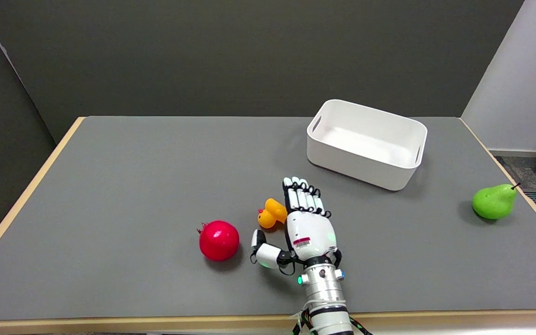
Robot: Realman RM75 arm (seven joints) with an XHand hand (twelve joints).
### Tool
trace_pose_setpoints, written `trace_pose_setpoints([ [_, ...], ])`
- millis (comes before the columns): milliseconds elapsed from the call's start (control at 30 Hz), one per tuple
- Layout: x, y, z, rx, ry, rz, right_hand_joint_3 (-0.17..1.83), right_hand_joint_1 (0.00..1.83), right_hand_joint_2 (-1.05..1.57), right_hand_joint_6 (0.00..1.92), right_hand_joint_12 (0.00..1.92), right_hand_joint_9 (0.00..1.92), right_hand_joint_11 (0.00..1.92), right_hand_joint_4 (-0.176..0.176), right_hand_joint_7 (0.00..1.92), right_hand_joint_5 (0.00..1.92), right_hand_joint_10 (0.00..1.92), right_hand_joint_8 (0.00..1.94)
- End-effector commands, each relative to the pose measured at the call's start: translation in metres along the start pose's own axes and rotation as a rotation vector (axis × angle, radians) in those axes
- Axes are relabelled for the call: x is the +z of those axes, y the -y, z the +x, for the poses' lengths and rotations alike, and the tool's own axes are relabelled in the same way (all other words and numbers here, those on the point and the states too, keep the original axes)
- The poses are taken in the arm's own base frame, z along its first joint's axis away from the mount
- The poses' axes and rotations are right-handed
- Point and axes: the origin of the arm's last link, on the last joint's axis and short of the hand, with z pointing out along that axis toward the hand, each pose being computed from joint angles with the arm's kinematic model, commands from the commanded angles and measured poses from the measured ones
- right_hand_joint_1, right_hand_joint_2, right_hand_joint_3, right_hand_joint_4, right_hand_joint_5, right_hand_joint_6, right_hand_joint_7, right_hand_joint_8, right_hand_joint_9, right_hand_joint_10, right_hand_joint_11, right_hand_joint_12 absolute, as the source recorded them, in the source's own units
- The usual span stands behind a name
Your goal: Pick up the yellow duck.
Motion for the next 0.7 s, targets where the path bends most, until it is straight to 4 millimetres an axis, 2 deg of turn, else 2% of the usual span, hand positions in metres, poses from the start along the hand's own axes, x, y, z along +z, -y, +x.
trace_pose_setpoints([
  [33,0.003,-0.016,-0.001,0.004,-0.003,-0.094,0.75,0.43,0.69,0.12,0.29,0.00,0.00,-0.176,0.00,0.00,0.00,0.25],
  [67,0.004,-0.014,-0.002,0.007,0.003,-0.087,0.69,0.44,0.72,0.09,0.29,0.00,0.00,-0.176,0.00,0.00,0.00,0.25],
  [200,0.009,-0.006,-0.008,0.011,0.039,-0.047,0.77,0.45,0.70,0.05,0.29,0.00,0.00,-0.176,0.00,0.00,0.00,0.24],
  [400,0.026,0.009,-0.011,0.021,0.062,0.020,0.71,0.44,0.72,0.02,0.30,0.00,0.00,-0.176,0.00,0.00,0.00,0.26],
  [500,0.031,0.012,-0.010,0.010,0.058,0.041,0.70,0.44,0.74,0.00,0.33,0.00,0.00,-0.176,0.00,0.00,0.00,0.37],
  [700,0.031,0.019,-0.002,0.004,0.021,0.077,0.86,0.47,0.63,0.00,0.41,0.00,0.00,-0.176,0.04,0.00,0.01,0.50],
])
